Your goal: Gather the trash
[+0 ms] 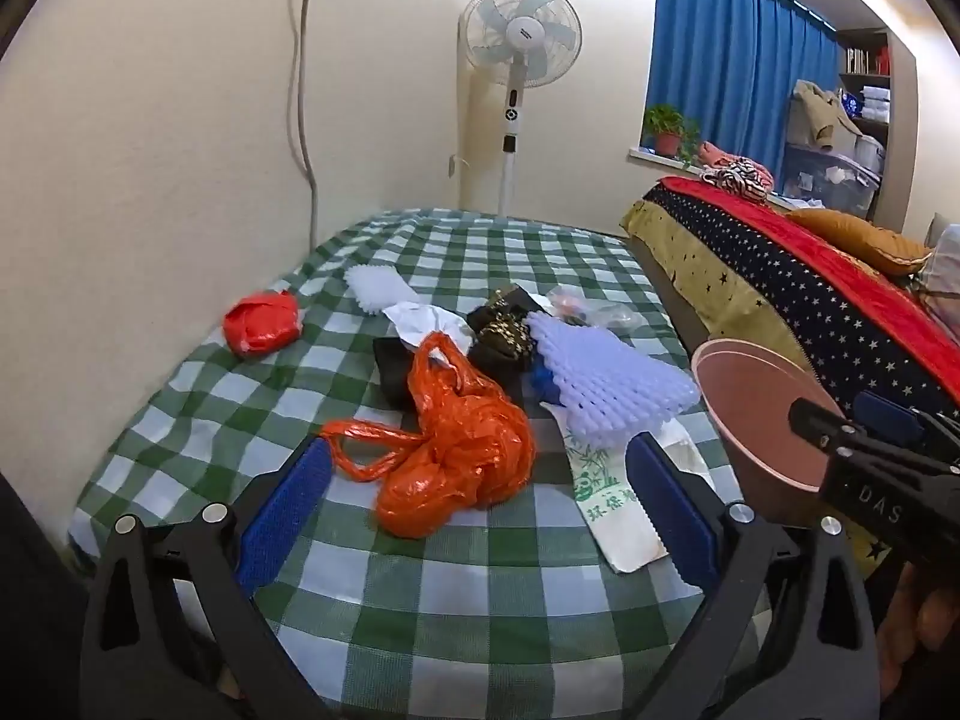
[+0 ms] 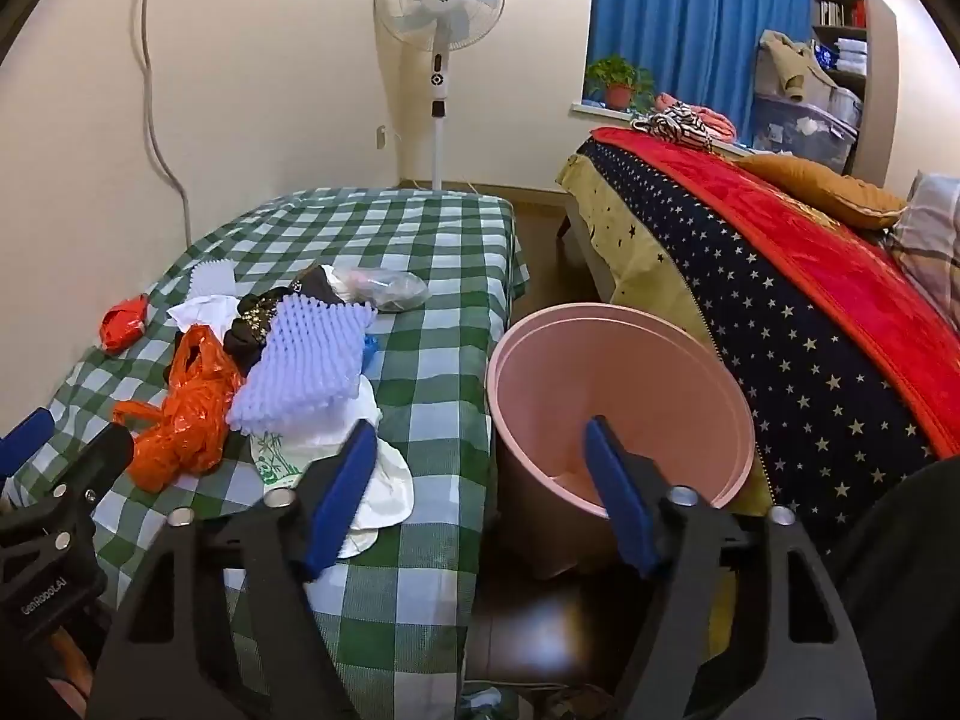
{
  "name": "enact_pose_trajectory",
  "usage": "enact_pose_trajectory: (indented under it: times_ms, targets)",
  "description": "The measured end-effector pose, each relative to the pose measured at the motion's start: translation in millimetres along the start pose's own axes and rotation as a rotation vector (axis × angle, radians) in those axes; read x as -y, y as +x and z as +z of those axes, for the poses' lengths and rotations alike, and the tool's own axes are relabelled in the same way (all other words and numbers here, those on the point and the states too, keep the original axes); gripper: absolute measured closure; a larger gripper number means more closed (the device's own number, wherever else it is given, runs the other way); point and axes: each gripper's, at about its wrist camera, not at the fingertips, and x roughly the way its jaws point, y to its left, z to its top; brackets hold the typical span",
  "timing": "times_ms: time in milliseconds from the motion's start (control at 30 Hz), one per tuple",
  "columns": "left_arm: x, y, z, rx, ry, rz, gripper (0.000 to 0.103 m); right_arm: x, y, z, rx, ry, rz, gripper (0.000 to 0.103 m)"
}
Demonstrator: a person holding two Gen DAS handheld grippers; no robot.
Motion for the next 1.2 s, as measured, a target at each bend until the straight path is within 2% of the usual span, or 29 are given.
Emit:
enact_pose_trajectory:
  times_ms: [200,267,433,1200]
  targets:
    - [0.8,0.2,-1.7,0.003,0.000,0.020,0.009,-8.6,-1.4,-0.7,0.009,-0.008,0.041,0.047]
    - [-0.5,0.1,-1.7,0.001,-0.013,0.001,0.011,-8.7,-2.9,0.5,0.006,0.002,0.068,0.047]
    - [-4.7,-0.9,0.3,-0.011,-0.037,-0.010,0.012,-10.4,-8.4,1.5,0.019,-0.009,0.068,0.047]
    - [-2.3,-3.0,-0.2,0.000,-0.022,-0.020,0.012,-8.5,-6.6,1.7,0.011,-0.011,0.039,0.047]
